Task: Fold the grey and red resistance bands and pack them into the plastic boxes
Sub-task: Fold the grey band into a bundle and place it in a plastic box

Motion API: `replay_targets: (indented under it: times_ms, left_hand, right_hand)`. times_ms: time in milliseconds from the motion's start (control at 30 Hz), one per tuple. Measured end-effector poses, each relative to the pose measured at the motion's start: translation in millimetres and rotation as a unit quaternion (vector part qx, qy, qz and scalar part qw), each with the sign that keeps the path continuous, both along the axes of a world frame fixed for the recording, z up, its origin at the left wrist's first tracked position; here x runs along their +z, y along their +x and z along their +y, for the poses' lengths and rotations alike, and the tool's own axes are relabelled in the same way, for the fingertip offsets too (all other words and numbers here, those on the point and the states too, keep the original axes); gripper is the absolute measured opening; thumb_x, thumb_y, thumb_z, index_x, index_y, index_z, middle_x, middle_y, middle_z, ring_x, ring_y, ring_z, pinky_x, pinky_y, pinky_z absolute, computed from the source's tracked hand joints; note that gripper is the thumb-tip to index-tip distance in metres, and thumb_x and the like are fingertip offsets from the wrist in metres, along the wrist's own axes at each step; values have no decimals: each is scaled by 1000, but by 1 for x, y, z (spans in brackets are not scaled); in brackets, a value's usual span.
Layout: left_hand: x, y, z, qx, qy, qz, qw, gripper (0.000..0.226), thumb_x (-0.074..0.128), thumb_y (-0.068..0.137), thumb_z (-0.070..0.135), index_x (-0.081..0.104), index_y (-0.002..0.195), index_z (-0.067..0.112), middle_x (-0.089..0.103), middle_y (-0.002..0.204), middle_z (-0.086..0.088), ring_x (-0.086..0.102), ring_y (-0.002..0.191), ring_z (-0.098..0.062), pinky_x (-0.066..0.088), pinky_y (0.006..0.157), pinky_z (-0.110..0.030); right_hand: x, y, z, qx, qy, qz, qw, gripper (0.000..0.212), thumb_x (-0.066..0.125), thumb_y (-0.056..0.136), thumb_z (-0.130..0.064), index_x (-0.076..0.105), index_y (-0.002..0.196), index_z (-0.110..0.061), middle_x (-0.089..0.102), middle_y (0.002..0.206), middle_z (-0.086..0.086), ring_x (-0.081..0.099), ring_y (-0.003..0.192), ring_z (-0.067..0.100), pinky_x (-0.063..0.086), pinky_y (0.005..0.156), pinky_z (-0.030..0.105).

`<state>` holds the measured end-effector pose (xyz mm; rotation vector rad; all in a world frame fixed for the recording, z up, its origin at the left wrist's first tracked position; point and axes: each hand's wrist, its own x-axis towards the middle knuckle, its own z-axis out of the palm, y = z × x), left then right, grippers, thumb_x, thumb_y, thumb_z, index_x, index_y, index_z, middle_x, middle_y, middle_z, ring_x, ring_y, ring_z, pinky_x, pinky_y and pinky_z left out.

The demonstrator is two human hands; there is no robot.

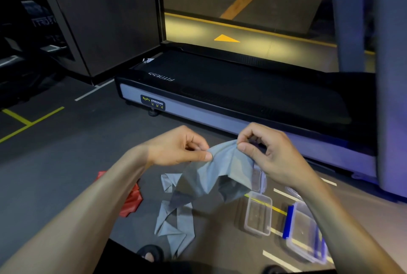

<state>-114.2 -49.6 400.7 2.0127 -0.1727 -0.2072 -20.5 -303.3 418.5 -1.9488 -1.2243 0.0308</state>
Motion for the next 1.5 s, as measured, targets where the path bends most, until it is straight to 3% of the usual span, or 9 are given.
replay_targets:
  times_ms: [267, 500, 700, 933, 1133, 1233, 1367, 1500]
  left_hand:
    - [3, 1, -1, 7, 16, -5, 1000, 22, 71, 94, 31, 73, 86, 10, 61, 75, -10, 47, 71, -20, 35, 69, -35]
    - [4, 2, -4, -4, 24, -1, 1000, 33, 67, 92, 40, 63, 83, 8, 56, 72, -6, 43, 69, -20, 33, 66, -35]
    - [5, 5, -4, 1, 45, -14, 999, 13, 71, 96, 22, 69, 88, 13, 69, 75, 10, 57, 68, -1, 41, 65, -10]
    - [1, 9, -1, 57, 79, -49, 994, 17, 81, 85, 37, 77, 87, 21, 77, 80, 1, 59, 68, -5, 45, 63, -19]
    - [4, 9, -3, 55, 66, -44, 995, 9, 80, 88, 27, 77, 89, 18, 76, 79, 6, 60, 67, 1, 44, 63, -13]
    - [4, 8, -3, 45, 71, -40, 996, 12, 76, 91, 29, 75, 91, 17, 76, 81, -3, 59, 70, -8, 47, 67, -24]
    - [5, 5, -4, 6, -2, -13, 1000, 20, 68, 96, 34, 68, 88, 15, 63, 76, -19, 49, 71, -22, 42, 68, -36]
    - [12, 2, -1, -6, -80, 11, 997, 18, 65, 98, 24, 63, 81, 18, 42, 65, 1, 32, 61, -10, 27, 56, -20]
  right_hand:
    - [-1, 1, -4, -1, -6, 1, 1000, 11, 69, 95, -12, 64, 91, -20, 65, 86, -11, 62, 81, 17, 48, 71, 29]
    - [-1, 1, -9, 1, -5, 21, 1000, 15, 69, 96, -11, 63, 90, -24, 66, 87, -10, 64, 82, 15, 51, 75, 35]
    - [0, 2, -14, -5, -10, 31, 999, 12, 69, 96, -12, 64, 91, -22, 66, 85, -8, 64, 82, 18, 52, 74, 40]
    - [0, 3, -17, -11, -14, 33, 999, 12, 69, 96, -12, 64, 91, -22, 67, 87, -11, 65, 85, 16, 53, 77, 38]
    - [-1, 5, -18, -20, -15, 31, 999, 12, 69, 96, -14, 64, 92, -24, 68, 88, -12, 66, 86, 16, 53, 78, 40]
    - [-1, 6, -18, -20, -15, 36, 999, 12, 69, 96, -14, 64, 91, -24, 68, 88, -11, 66, 86, 17, 53, 79, 44]
    - [-3, 8, -18, -19, -14, 53, 998, 10, 68, 97, -16, 64, 93, -25, 68, 88, -7, 66, 82, 19, 54, 78, 48]
    - [-4, 8, -18, 17, 10, 129, 991, 8, 68, 97, -11, 66, 93, -18, 67, 88, 0, 62, 80, 13, 50, 74, 29]
